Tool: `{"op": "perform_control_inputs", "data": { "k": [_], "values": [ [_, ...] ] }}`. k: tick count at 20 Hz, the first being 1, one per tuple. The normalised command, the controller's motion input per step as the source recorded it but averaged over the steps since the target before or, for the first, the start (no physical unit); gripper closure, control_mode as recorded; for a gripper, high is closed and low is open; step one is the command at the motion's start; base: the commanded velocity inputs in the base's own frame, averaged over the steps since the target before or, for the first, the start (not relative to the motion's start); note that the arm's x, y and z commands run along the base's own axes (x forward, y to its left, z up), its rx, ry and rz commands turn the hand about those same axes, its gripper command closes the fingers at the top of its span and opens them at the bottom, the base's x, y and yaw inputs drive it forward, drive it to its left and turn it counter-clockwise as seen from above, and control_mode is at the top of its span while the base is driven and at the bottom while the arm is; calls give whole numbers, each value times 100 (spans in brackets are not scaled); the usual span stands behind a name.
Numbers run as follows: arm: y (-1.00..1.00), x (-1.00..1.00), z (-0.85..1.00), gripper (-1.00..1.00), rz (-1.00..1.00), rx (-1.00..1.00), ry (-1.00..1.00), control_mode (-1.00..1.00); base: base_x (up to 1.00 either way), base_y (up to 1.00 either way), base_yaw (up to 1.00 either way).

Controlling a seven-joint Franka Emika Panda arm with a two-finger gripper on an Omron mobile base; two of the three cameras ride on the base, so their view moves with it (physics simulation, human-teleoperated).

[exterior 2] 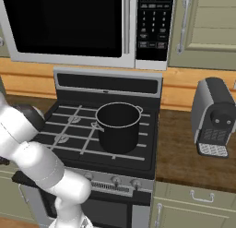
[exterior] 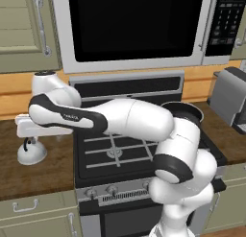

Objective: Pick the kettle from the counter and place it on a stove burner. Then turn the burner on.

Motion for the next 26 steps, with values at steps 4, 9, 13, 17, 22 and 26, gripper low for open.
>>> {"op": "perform_control_inputs", "data": {
  "k": [4,9,13,17,22,26],
  "values": [
    [18,26,-2,-100,-16,-6,0,-100,0,0,0],
    [21,6,-17,-100,-14,-4,-5,-100,0,0,0],
    [3,15,-22,-100,-7,0,-2,-100,0,0,0],
    [0,32,-4,-100,0,0,0,-100,0,0,0],
    [0,47,0,-100,0,0,2,-100,0,0,0],
    [0,49,-4,-100,0,0,4,-100,0,0,0]
  ]
}}
